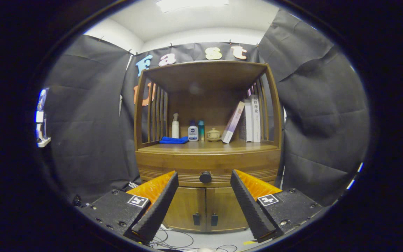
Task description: Pull open the drawer, take out the items inside it, and place them on the countertop above the cabinet.
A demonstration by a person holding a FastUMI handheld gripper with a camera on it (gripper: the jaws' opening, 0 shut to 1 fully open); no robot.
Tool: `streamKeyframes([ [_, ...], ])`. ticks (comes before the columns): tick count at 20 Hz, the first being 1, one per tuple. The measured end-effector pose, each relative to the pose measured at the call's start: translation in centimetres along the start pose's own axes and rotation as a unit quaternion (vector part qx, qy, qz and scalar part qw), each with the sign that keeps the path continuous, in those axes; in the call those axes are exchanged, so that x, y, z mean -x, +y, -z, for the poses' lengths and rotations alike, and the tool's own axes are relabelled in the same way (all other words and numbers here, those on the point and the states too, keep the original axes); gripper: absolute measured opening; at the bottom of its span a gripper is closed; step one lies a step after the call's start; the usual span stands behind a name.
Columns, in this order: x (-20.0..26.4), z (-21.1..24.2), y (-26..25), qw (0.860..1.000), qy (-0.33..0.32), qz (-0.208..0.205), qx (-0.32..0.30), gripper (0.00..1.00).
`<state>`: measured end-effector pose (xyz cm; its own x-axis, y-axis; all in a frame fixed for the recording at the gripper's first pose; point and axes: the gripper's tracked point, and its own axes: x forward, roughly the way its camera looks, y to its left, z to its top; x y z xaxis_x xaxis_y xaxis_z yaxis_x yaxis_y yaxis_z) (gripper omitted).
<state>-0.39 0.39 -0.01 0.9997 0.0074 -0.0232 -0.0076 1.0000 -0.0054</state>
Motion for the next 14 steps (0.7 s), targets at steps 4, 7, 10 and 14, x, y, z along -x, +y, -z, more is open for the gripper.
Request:
streamKeyframes([
  [4, -1.0, 1.0, -0.6, 1.0, 0.009, 0.006, 0.011, 0.98],
  [7, -3.0, 1.1, -1.6, 1.0, 0.015, 0.008, 0.006, 0.98],
  [10, -5.8, 0.7, -2.4, 1.0, 0.024, 0.007, 0.012, 0.98],
  [14, -9.6, 0.9, -3.1, 0.999, 0.03, 0.014, 0.011, 0.98],
])
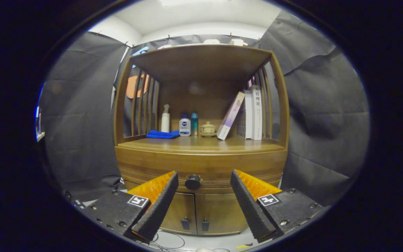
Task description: Pull open the drawer, take out the items inside it, and place them on the countertop above the cabinet.
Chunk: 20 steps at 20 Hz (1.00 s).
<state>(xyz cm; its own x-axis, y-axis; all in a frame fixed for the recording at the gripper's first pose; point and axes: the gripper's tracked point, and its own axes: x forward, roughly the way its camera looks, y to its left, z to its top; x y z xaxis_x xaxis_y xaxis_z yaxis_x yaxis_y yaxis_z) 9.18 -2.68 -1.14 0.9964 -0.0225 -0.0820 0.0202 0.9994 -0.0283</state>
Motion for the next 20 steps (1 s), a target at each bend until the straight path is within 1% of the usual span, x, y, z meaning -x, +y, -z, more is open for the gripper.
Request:
streamKeyframes([
  [5, -4.7, 2.3, 1.4, 1.0, 0.024, -0.01, 0.011, 0.98],
  [11, -8.9, 4.2, 2.3, 0.999, 0.033, -0.001, 0.018, 0.98],
  [13, -9.9, 4.6, 2.8, 0.999, 0.039, -0.004, 0.02, 0.92],
  [15, -10.8, 5.3, 3.1, 0.998, 0.045, 0.003, 0.032, 0.86],
  [16, -11.1, 5.8, 3.4, 0.998, 0.048, 0.005, 0.039, 0.79],
  [18, -11.6, 6.6, 3.2, 0.997, 0.05, 0.016, 0.05, 0.72],
  [20, -12.0, 7.2, 3.1, 0.997, 0.056, 0.023, 0.043, 0.67],
])
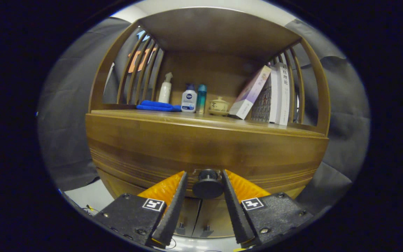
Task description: Pull open the drawer, take out the items inside it, and place them on the countertop above the cabinet.
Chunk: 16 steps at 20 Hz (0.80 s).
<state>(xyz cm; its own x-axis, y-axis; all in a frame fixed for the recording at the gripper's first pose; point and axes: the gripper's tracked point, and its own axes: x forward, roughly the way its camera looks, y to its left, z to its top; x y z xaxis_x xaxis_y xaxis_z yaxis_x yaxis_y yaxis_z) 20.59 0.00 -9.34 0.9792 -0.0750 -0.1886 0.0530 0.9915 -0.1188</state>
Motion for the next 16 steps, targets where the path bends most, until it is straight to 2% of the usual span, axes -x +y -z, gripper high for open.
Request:
streamKeyframes([
  [4, -0.8, -0.1, -0.6, 0.999, 0.002, 0.009, -0.033, 0.62],
  [6, -0.7, 0.1, -0.6, 0.999, -0.001, 0.012, -0.043, 0.52],
  [8, -0.4, 0.0, -0.5, 0.998, 0.002, 0.014, -0.058, 0.5],
  [16, 0.5, 0.3, -0.5, 0.999, 0.006, 0.011, -0.046, 0.39],
])
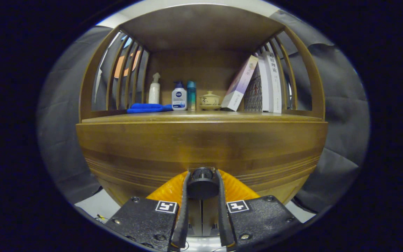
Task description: Pull open the drawer, take out the items inside it, and place them on the countertop above the cabinet.
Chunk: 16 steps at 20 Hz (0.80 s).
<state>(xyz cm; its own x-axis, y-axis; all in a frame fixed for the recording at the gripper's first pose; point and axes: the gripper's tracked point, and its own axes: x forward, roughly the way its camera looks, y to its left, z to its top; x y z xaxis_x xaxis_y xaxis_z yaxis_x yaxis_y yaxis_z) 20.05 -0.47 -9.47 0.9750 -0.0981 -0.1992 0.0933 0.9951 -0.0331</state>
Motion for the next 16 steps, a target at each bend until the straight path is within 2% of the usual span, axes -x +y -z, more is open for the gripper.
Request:
streamKeyframes([
  [16, 10.2, 2.1, 0.1, 0.999, 0.027, -0.017, -0.008, 0.38],
])
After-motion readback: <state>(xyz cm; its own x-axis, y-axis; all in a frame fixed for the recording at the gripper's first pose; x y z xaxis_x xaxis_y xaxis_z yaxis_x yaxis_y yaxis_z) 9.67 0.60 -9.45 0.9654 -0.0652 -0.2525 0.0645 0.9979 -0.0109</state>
